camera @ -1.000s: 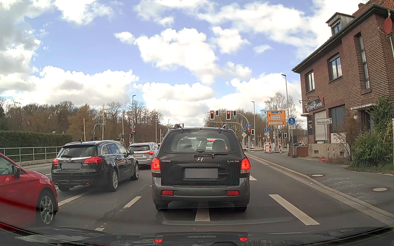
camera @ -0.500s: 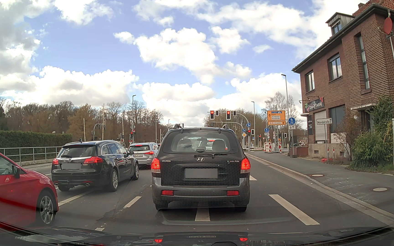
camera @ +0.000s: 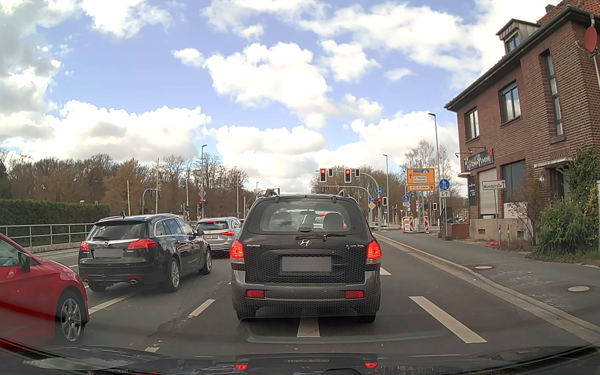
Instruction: Follow the waypoints while adhering to traffic rules and regulations
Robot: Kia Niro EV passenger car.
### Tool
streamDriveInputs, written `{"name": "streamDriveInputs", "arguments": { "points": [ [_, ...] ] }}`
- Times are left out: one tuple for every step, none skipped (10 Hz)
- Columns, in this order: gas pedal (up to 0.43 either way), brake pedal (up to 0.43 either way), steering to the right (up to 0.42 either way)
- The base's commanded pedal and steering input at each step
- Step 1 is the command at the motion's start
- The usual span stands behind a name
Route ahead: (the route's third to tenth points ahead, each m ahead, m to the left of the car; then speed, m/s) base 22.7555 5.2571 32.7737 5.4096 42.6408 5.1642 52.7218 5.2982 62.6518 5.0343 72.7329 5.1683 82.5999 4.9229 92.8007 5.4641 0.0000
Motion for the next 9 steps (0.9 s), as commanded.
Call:
{"name": "streamDriveInputs", "arguments": {
  "points": [
    [0.0, 0.238, -0.002],
    [0.0, 0.238, -0.002],
    [0.0, 0.232, -0.002],
    [0.0, 0.238, -0.002],
    [0.0, 0.238, -0.002],
    [0.0, 0.238, -0.002],
    [0.0, 0.238, -0.002],
    [0.0, 0.238, -0.002],
    [0.0, 0.238, -0.002]
  ]
}}
